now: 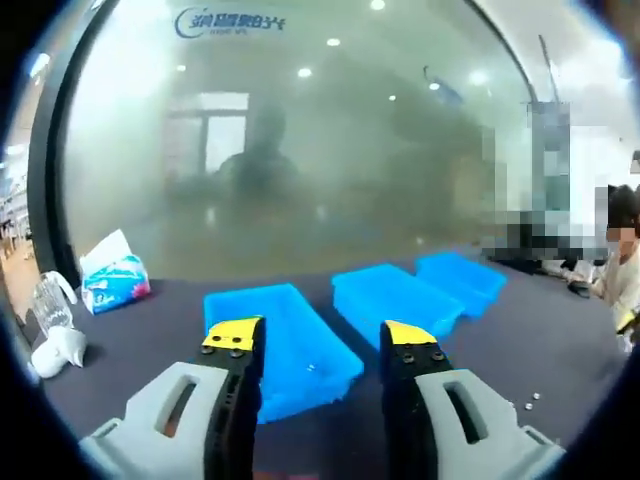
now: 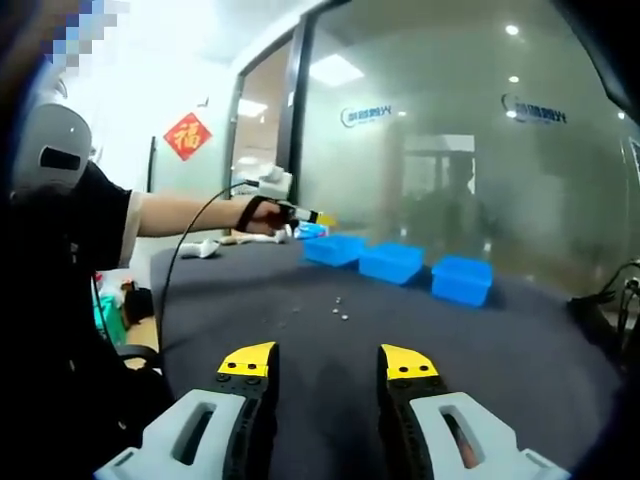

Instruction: Sort the screws, nuts, and washers into the corresponding bins

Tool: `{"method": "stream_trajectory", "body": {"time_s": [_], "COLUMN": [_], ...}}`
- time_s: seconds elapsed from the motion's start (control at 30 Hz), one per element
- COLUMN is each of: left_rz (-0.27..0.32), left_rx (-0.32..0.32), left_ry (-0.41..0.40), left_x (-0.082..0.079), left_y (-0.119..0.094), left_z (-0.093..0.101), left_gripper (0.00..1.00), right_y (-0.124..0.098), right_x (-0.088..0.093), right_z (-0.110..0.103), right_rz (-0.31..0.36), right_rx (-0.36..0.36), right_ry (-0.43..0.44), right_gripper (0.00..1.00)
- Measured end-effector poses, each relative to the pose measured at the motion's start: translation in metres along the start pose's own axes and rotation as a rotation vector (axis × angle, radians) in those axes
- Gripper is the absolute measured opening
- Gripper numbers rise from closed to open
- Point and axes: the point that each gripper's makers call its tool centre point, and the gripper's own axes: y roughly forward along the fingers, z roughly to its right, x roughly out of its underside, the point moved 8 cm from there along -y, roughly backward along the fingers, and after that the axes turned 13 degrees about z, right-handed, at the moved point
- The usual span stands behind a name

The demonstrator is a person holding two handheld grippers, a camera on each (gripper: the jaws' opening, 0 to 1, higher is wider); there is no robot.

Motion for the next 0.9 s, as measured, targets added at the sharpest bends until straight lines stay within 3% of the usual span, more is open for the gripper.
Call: {"method": "stream_trajectory", "body": {"time_s": [0.53, 0.67, 0.9], "left_rz": [0.102, 0.123, 0.153], "left_rx": [0.192, 0.218, 0.251], "left_ry": [-0.093, -0.101, -0.032], "left_x": [-0.025, -0.032, -0.033], "left_y": [-0.102, -0.117, -0.147], "left_z": [0.074, 0.077, 0.082], "left_gripper": [0.46, 0.46, 0.47], "right_y": [-0.007, -0.008, -0.009], "right_x": [-0.006, -0.008, -0.010], "right_z": [0.003, 0.003, 0.001], "right_rz": [0.019, 0.028, 0.034], "right_rx": [0.030, 0.034, 0.035], "right_ry": [-0.012, -0.013, -0.016], "right_gripper": [0.36, 0.36, 0.36]}}
